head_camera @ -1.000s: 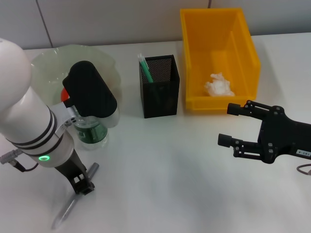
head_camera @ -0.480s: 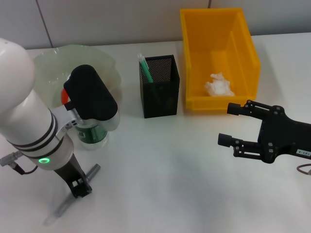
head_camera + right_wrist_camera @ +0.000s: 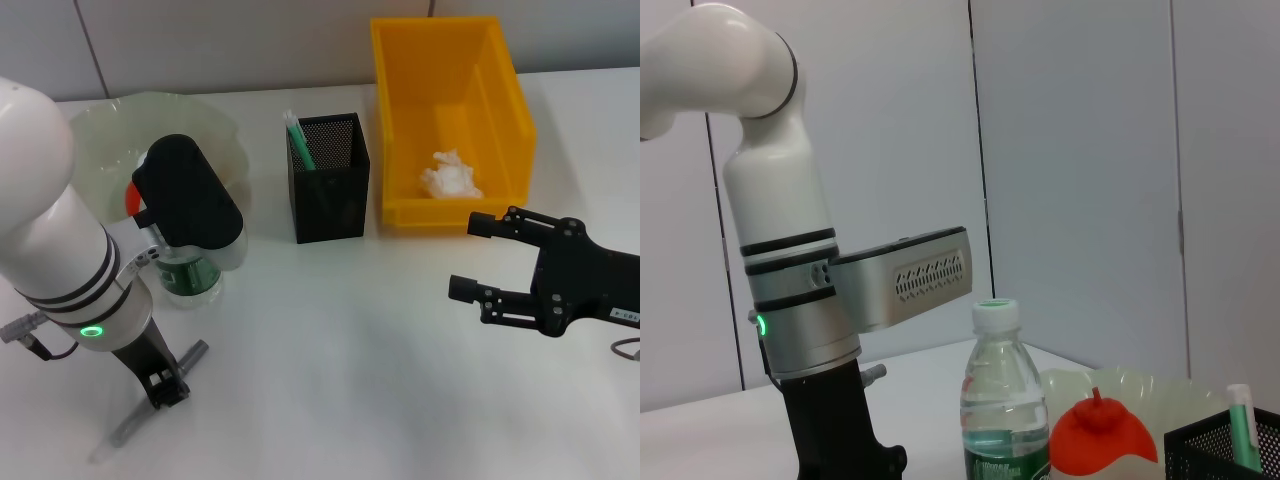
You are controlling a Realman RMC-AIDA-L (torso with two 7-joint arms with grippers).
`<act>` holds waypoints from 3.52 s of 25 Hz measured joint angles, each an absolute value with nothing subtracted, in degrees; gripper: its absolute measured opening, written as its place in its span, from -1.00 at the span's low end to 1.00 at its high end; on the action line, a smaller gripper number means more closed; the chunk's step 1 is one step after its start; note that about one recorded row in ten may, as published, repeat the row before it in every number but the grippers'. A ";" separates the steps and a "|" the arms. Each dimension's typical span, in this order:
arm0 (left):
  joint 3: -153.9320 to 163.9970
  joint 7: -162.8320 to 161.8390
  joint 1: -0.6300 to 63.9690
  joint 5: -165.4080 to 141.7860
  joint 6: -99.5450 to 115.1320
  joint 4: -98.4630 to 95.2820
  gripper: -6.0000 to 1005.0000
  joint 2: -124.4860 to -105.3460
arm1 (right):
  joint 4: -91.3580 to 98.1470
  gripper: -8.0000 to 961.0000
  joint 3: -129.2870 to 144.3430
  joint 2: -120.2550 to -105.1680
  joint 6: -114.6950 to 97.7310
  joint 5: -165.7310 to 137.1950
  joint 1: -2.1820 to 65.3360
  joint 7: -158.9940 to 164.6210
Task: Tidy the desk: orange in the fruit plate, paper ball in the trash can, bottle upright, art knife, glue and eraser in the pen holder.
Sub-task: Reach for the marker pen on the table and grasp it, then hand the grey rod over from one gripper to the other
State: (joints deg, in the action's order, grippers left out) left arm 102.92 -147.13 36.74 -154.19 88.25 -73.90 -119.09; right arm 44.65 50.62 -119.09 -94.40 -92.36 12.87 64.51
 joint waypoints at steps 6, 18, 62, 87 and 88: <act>102.92 -147.13 36.76 -154.24 88.24 -73.90 -0.39 -119.09 | 44.65 0.64 50.62 -119.09 -94.41 -92.37 12.84 64.51; 102.95 -147.22 38.32 -154.29 88.40 -71.43 -0.57 -119.17 | 44.65 0.64 50.59 -119.09 -94.48 -92.17 12.83 64.50; 99.49 -143.49 36.45 -137.34 86.71 -95.43 -0.66 -118.93 | 44.47 0.63 48.49 -119.09 -94.40 -92.46 11.45 64.24; 78.08 -120.26 34.81 -109.00 79.14 -81.41 -0.66 -118.65 | 44.43 0.64 48.51 -119.09 -94.39 -92.36 10.69 64.24; 78.08 -120.26 34.81 -109.00 79.14 -81.41 -0.66 -118.65 | 44.43 0.64 48.51 -119.09 -94.39 -92.36 10.69 64.24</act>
